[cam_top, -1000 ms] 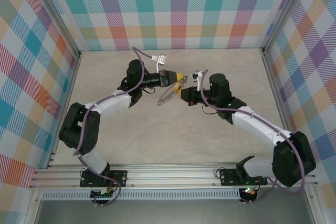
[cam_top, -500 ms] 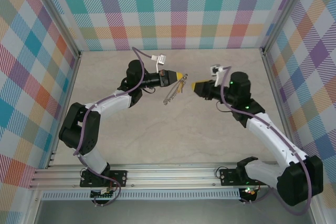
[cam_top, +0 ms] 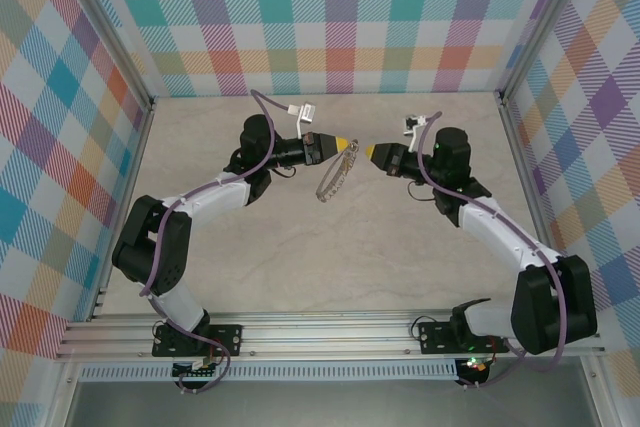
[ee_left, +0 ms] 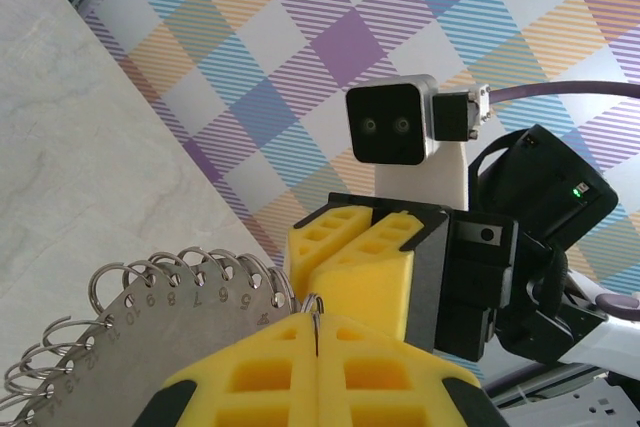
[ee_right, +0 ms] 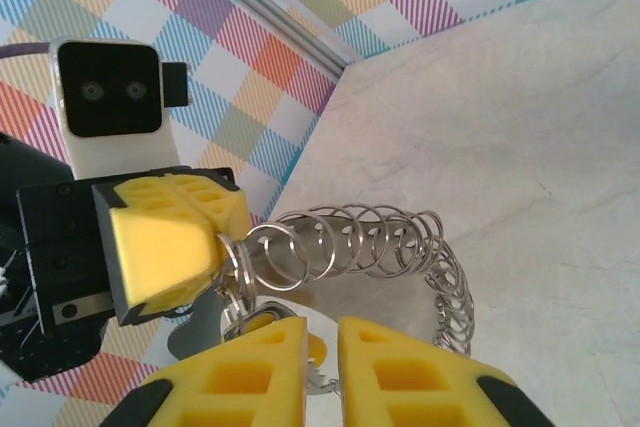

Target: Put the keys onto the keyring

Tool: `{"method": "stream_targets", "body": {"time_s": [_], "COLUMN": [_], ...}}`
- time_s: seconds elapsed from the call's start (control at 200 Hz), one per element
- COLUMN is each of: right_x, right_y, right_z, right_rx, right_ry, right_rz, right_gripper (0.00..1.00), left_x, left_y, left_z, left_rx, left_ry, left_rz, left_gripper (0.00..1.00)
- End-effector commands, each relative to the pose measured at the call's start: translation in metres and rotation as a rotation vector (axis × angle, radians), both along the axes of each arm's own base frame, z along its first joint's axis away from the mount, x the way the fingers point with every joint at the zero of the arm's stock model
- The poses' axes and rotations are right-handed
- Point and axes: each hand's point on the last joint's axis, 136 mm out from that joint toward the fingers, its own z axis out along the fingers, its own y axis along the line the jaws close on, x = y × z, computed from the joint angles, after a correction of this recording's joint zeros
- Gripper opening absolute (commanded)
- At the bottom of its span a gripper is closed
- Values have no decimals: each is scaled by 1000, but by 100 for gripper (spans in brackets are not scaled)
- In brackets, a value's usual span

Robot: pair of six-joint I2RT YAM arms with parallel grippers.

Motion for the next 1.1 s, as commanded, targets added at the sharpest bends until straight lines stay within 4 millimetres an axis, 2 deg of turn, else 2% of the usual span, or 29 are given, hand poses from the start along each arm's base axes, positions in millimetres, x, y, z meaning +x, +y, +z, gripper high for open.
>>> {"method": "stream_targets", "body": {"time_s": [0.0, 0.115, 0.245, 0.405, 0.555, 0.665, 0.83, 0.925, 1.1], "right_x": [-9, -12, -12, -12, -10, -5, 5, 11, 11], "right_y": [19, 21, 11, 5, 13, 19, 24, 20, 14], "right_z": [25, 23, 27, 38, 42, 34, 12, -2, -2], "right_rx": [45, 39, 32, 50, 74, 82, 63, 30, 28], "right_ry": [-74, -75, -90, -105, -96, -63, -11, 14, 11], "right_rz": [68, 61, 8, -23, 21, 49, 58, 25, 12], "right_gripper": [16, 17, 28, 27, 27, 26, 16, 11, 12], "left_x": [-6, -6, -6, -7, -7, -8, -10, -11, -11], "left_y": [0, 0, 1, 1, 1, 1, 2, 2, 2], "left_z": [21, 21, 20, 23, 21, 22, 23, 24, 23], "left_rx": [-44, -44, -42, -44, -44, -45, -49, -50, -49], "left_ry": [-72, -72, -71, -77, -76, -77, -78, -81, -81], "left_rz": [-7, -6, -4, -3, -5, -6, -10, -8, -10], "left_gripper": [0, 0, 0, 0, 0, 0, 0, 0, 0]}}
